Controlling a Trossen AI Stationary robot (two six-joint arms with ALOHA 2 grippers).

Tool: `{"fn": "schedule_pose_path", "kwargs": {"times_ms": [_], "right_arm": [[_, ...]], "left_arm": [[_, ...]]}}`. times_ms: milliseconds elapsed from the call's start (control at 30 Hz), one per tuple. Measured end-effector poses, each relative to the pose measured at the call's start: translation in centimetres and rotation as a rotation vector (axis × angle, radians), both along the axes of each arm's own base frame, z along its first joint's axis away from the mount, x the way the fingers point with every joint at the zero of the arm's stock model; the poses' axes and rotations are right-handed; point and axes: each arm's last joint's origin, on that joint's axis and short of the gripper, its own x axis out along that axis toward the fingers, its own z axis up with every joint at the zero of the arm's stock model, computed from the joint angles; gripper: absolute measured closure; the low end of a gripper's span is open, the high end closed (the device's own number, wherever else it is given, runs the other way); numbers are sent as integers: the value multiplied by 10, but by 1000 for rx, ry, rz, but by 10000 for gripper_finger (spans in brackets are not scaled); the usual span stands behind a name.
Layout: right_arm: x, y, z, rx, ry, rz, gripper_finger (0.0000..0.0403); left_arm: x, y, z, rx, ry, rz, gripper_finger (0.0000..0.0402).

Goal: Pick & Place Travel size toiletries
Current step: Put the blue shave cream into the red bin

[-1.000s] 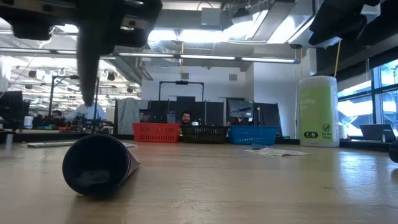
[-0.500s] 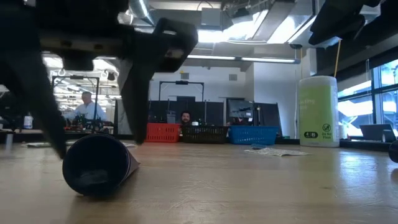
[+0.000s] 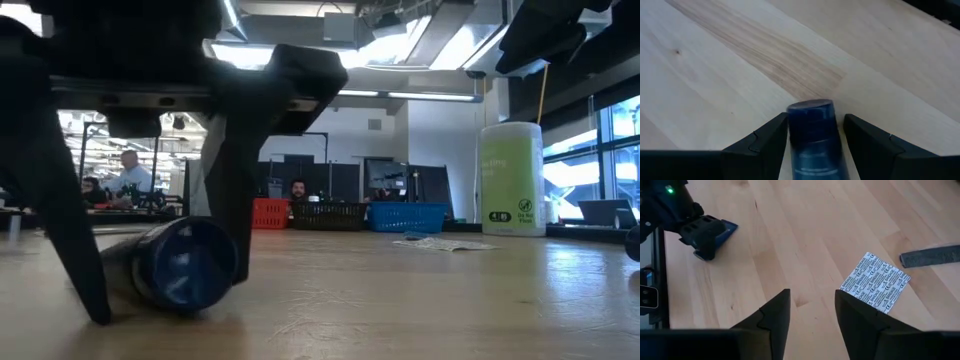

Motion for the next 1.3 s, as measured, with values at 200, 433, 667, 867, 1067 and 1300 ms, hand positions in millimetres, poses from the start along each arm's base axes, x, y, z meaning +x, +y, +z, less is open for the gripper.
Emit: {"fn": "schedule_pose_path", "kwargs": {"times_ms": [200,433,667,867,1067,1300], "right_arm": [[0,0,0,-2,0,2,258],[0,0,0,-3,0,3,273],[0,0,0,-4,1,5,284],[0,0,0,0,4,8,292],[-1,4,0,-12,-3,33,302],[2,23,-2,-80,-85,87,315]], "left_arm": [[3,-2,6,4,17,0,206],[3,1,5,-21,57,70,236],[3,1,5,-19,60,81,267],[1,2,10,-49,65,142,259],[0,6,43,-174,28,220,265],[2,16,100,-377,-121,190,265]]}}
